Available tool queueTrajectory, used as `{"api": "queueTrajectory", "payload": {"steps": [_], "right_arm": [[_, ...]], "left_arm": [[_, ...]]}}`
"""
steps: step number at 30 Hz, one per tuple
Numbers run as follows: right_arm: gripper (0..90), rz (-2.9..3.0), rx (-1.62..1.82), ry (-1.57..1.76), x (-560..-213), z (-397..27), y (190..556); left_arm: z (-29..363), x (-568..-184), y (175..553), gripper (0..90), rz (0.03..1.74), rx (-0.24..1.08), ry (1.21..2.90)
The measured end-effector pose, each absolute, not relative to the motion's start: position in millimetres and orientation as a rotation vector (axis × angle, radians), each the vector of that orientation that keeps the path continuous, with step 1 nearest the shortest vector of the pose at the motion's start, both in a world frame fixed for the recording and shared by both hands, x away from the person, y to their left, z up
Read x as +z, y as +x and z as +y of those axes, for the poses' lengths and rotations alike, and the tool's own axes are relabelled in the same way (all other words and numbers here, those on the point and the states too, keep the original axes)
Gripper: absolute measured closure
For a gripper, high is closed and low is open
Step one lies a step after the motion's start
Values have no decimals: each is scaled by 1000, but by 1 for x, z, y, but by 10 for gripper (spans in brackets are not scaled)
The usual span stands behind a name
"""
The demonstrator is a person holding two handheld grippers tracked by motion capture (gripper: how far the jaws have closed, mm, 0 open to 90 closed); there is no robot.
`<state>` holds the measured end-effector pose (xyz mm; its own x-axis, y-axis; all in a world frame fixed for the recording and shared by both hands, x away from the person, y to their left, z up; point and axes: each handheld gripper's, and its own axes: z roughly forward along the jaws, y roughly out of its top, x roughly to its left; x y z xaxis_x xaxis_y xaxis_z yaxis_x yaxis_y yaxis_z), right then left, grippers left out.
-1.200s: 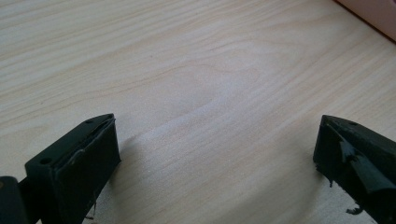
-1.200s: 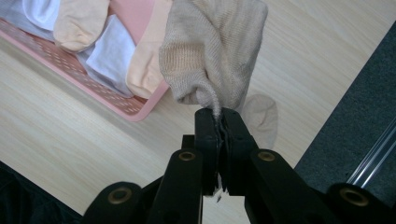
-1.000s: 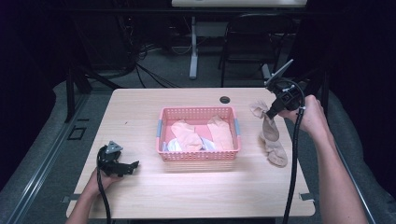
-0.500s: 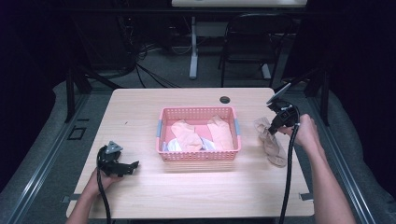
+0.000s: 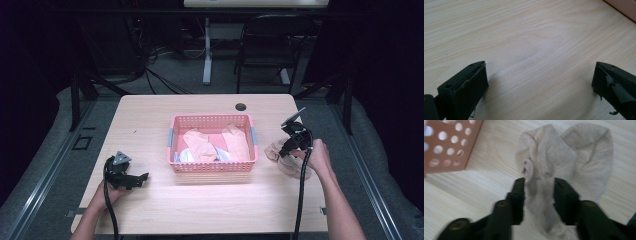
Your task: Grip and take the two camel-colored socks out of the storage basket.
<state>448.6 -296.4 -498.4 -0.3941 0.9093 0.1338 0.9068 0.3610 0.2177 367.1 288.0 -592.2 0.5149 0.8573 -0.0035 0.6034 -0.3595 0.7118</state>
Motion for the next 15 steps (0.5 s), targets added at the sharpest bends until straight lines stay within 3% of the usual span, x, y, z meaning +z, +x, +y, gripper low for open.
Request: {"api": "queueTrajectory", "payload": {"steps": [1, 2, 3, 4, 5, 7, 15], "right_arm": [[541, 2584, 403, 1724, -498, -296, 449], [395, 2571, 427, 1723, -492, -300, 444], [395, 2571, 427, 1723, -492, -300, 444], [287, 2575, 436, 1719, -484, -304, 440], [287, 2575, 436, 1719, -484, -304, 440], [172, 2578, 461, 1705, -473, -310, 431], [93, 2549, 500, 1707, -462, -324, 417]], "left_arm": [[288, -592, 367, 1, 1186, 492, 2093], [288, -592, 367, 0, 1186, 492, 2092], [288, -592, 367, 0, 1186, 492, 2092], [288, -592, 367, 1, 1186, 492, 2093], [288, -592, 367, 1, 1186, 492, 2093], [288, -592, 367, 1, 1184, 492, 2094], [288, -592, 367, 0, 1184, 492, 2095]]}}
